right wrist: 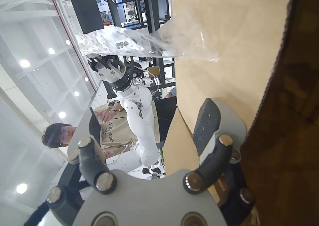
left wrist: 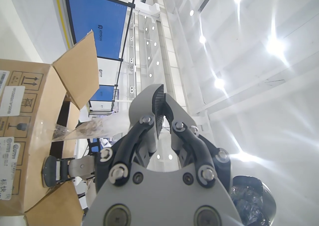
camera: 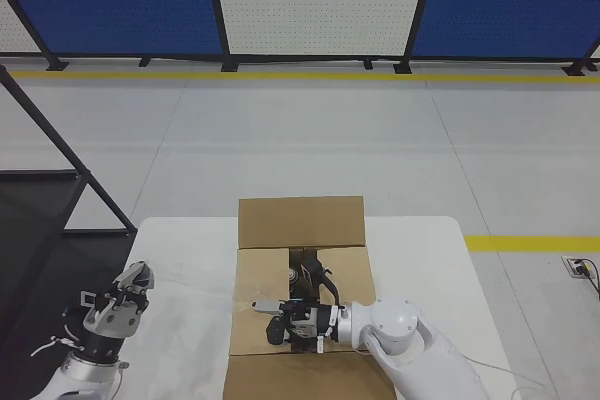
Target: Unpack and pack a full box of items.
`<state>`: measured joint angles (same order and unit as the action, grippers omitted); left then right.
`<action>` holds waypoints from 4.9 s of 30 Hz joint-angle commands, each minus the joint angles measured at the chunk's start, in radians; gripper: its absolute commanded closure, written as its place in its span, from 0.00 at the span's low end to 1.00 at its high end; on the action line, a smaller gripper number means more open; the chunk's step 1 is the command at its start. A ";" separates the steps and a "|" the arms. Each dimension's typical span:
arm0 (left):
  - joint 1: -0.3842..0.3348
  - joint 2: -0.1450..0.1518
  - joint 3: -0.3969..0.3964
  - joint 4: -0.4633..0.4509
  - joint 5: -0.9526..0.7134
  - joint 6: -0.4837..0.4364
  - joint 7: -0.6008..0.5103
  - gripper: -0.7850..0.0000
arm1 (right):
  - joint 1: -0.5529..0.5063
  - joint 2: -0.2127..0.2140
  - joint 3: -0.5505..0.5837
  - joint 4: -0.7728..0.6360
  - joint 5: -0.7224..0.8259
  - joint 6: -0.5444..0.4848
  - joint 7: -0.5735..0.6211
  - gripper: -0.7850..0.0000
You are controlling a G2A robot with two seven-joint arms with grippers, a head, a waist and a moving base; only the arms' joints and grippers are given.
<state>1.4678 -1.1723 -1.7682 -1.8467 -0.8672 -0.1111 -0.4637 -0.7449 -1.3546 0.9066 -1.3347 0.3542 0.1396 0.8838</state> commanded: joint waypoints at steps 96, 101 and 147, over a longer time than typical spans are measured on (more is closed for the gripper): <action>0.051 -0.024 -0.187 0.168 -0.156 0.052 0.028 0.00 | 0.030 -0.019 0.002 0.029 -0.019 0.020 0.020 0.00; 0.044 -0.027 -0.169 0.190 -0.147 0.060 0.056 0.00 | 0.030 -0.019 0.005 0.029 -0.020 0.021 0.022 0.00; 0.146 0.004 -0.111 -0.059 0.234 0.020 -0.600 0.00 | -0.430 0.142 0.566 -0.538 -0.119 -0.191 0.486 0.00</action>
<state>1.6140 -1.1684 -1.8794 -1.9055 -0.6325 -0.0909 -1.0639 -1.1747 -1.2131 1.4723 -1.8724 0.2350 -0.0509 1.3684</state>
